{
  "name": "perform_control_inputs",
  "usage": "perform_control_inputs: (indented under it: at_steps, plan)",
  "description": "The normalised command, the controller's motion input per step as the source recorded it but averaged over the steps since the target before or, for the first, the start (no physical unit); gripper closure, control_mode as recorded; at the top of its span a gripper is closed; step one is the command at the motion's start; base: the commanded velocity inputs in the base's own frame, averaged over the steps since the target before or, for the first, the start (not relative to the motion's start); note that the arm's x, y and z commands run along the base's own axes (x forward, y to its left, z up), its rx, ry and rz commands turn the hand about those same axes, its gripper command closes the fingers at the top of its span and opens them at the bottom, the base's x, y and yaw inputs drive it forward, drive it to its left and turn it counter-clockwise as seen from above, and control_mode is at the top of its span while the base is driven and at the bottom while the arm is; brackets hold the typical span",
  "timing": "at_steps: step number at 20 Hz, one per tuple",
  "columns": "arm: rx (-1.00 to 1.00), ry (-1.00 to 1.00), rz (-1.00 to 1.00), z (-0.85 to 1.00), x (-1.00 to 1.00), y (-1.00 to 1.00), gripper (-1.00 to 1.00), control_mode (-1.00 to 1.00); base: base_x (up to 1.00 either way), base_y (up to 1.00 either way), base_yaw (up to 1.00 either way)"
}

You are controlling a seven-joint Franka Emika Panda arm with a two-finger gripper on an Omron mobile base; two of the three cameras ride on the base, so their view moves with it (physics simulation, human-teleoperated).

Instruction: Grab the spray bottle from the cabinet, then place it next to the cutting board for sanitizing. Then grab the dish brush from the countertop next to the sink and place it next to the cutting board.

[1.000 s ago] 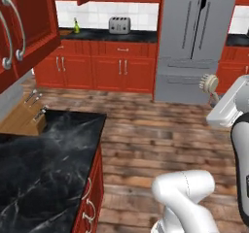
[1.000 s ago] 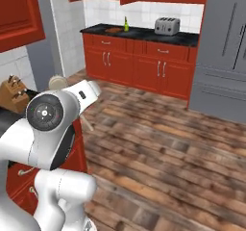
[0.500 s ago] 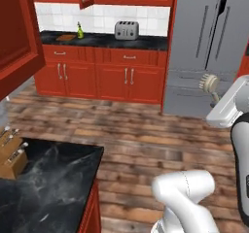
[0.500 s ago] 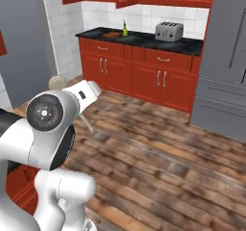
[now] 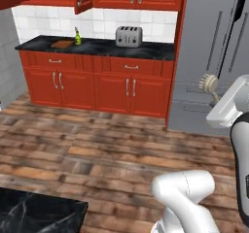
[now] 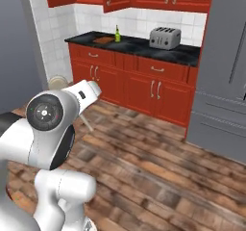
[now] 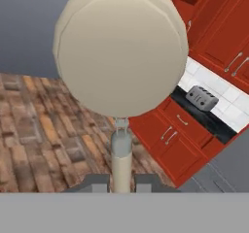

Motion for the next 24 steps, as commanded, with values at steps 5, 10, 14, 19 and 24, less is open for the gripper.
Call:
perform_control_inputs:
  at_steps: [5, 10, 14, 19, 24]
  plan:
    - [0.00, 0.00, 0.00, 0.00, 0.00, 0.00, 1.00, 1.00, 1.00, -0.37, 0.00]
    - [0.00, 0.00, 0.00, 0.00, 0.00, 0.00, 1.00, 1.00, 1.00, -0.06, 0.00]
    - [0.00, 0.00, 0.00, 0.00, 0.00, 0.00, 1.00, 1.00, 1.00, 0.04, 0.00]
    - [0.00, 0.00, 0.00, 0.00, 0.00, 0.00, 1.00, 1.00, 1.00, 0.75, 0.01]
    - [0.00, 0.00, 0.00, 0.00, 0.00, 0.00, 1.00, 1.00, 1.00, 1.00, 0.01]
